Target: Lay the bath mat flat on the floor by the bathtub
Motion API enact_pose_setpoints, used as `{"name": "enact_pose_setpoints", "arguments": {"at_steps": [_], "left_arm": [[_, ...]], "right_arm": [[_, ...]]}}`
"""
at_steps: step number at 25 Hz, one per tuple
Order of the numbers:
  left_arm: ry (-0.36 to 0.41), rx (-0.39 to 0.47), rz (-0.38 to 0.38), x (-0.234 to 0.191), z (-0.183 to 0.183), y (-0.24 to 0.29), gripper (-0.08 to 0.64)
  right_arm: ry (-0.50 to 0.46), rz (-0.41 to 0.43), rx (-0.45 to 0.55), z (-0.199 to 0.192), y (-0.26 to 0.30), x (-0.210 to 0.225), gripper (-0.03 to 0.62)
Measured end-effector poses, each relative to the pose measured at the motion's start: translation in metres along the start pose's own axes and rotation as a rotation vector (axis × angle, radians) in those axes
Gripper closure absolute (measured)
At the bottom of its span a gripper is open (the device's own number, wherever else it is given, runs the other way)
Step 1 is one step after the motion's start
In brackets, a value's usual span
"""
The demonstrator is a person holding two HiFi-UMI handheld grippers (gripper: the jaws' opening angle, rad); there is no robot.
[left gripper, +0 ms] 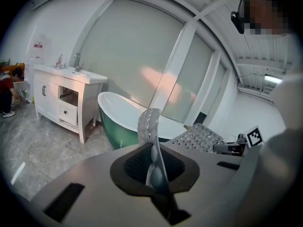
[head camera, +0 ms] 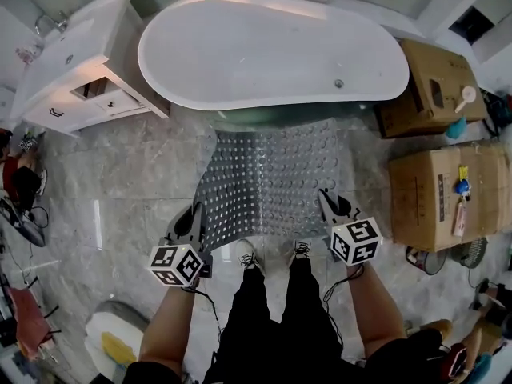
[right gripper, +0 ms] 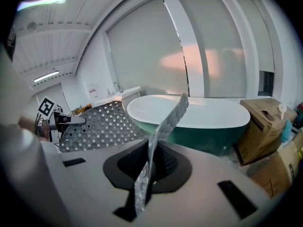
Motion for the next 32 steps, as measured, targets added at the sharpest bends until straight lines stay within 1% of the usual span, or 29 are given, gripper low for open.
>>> {"name": "enact_pose_setpoints", "arguments": {"at_steps": [4,7,13,18,21,26,30,32], "left_arm": [[0.001,0.002,0.039,0.006,-0.013,0.032,0.529],[-0.013,-0.003,0.063,0.006,-0.025,0.059,0.529],[-0.009,-0.013,0.084,-0.004,-0.050,0.114,0.529],[-0.019,-0.016,0.086,-0.027,-0.091,0.159,0.529],[-0.009,-0.027,0.085,-0.045,-0.116,0.186,0.529],[0.003,-0.022,0.091,-0.084,-0.156,0.234,0.529],[0.001,-0.017,0.102,-0.117,-0.191,0.276,0.529],[-0.002,-0.027,0.111,-0.130,-0.205,0.297,0.529]], "right_arm": [[-0.013,0.009,-0.005,-0.014,0.018,0.034,0.561],[-0.009,0.012,-0.012,-0.027,0.034,0.058,0.561],[-0.008,0.000,-0.030,-0.062,0.075,0.097,0.561],[-0.012,-0.015,-0.039,-0.100,0.120,0.117,0.561],[-0.018,-0.021,-0.040,-0.124,0.150,0.125,0.561],[-0.034,-0.019,-0.033,-0.166,0.204,0.141,0.561],[-0.053,-0.029,-0.032,-0.194,0.253,0.161,0.561],[-0.060,-0.037,-0.030,-0.208,0.277,0.172,0.561]]}}
Point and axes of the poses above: the fingertips, and each gripper's own axes: y forward along the fingers, x to its right, z out of its top, the point moved 6 cm from there along -y, backward along the fingers, and after that the axes turned 10 degrees about -x, right-handed, at the moved point
